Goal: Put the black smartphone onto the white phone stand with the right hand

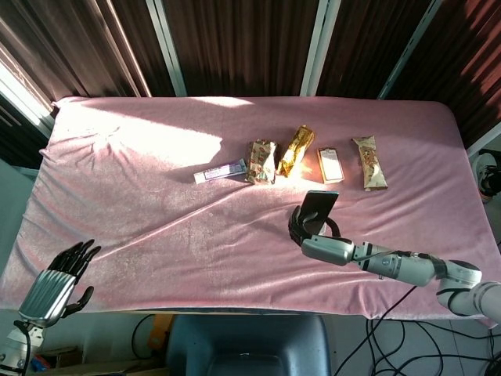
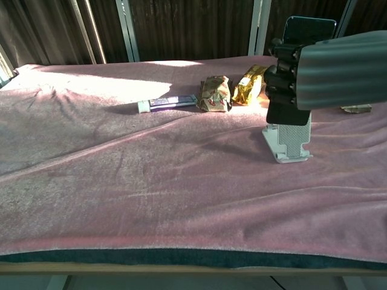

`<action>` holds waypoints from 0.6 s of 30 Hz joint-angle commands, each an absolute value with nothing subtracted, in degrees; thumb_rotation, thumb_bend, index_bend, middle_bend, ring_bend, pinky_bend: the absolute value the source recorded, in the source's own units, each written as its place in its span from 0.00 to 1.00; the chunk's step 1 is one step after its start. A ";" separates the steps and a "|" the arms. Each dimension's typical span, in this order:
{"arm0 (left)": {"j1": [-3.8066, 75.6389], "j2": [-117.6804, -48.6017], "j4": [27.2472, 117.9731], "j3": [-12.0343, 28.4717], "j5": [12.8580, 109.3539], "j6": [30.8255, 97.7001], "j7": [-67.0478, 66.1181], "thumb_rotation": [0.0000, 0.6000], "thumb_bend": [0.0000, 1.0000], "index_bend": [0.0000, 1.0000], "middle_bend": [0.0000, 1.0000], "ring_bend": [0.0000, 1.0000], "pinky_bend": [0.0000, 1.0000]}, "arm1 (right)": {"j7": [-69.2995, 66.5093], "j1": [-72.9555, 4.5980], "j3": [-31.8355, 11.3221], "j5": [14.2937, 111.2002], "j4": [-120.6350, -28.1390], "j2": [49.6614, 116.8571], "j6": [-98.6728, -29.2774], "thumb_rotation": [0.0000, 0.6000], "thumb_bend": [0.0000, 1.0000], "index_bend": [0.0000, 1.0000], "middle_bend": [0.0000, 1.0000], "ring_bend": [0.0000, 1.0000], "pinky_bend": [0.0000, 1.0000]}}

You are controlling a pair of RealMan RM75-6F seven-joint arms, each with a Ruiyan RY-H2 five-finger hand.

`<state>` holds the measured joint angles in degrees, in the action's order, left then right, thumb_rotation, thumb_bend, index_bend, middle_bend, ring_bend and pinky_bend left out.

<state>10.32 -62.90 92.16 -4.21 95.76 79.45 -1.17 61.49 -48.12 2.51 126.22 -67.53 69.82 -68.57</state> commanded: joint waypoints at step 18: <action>10.63 -63.29 92.44 -5.20 97.38 79.01 -2.25 1.00 0.41 0.00 0.00 0.00 0.15 | 66.70 -45.74 3.30 126.62 -64.38 72.58 -63.88 1.00 0.27 1.00 0.74 0.66 0.45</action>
